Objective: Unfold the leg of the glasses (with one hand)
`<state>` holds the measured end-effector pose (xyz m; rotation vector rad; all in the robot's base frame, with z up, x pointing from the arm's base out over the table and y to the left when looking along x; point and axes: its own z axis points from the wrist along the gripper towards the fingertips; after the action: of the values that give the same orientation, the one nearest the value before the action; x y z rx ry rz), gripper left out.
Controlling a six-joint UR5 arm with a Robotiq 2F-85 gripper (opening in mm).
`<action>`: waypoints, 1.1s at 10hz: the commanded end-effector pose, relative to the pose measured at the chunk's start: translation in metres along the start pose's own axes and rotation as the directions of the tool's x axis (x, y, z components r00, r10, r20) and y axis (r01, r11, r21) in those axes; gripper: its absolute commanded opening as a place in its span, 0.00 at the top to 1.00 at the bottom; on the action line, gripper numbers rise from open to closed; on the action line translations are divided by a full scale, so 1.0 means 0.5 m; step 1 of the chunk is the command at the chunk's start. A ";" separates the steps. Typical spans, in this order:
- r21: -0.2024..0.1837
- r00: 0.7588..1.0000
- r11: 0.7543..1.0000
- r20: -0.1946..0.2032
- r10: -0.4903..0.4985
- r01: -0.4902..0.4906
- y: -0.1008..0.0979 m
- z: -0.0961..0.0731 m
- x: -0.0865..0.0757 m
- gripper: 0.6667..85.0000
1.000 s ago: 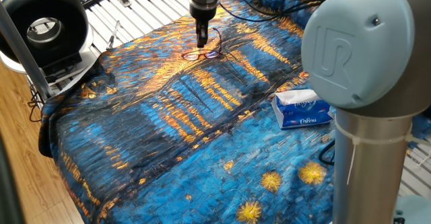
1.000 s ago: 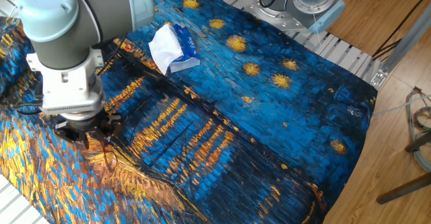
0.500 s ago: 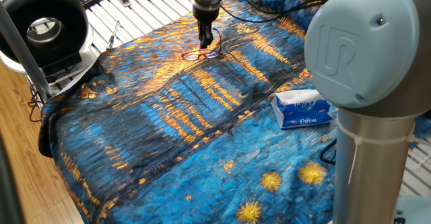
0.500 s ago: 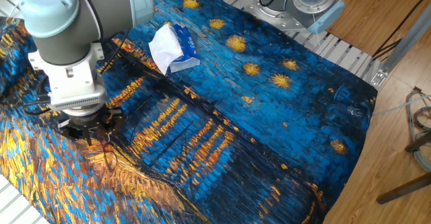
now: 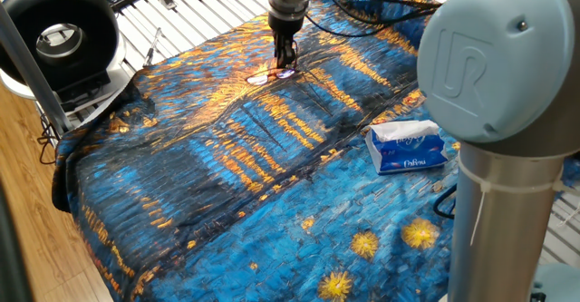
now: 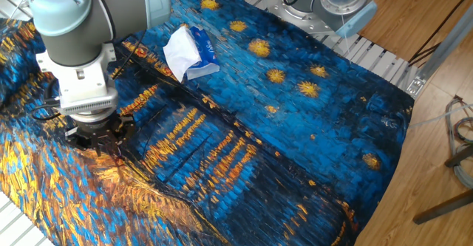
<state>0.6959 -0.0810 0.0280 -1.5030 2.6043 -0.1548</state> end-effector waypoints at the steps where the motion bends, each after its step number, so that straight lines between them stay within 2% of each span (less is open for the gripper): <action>1: 0.001 1.000 1.000 0.006 0.020 -0.020 0.011 0.011 -0.005 0.58; 6: 0.022 1.000 0.999 -0.004 0.030 -0.030 0.023 0.022 -0.018 0.58; 11: 0.022 1.000 0.999 0.007 0.030 -0.030 0.022 0.021 -0.025 0.70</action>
<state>0.6930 -0.0674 0.0159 -1.4711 2.6125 -0.1874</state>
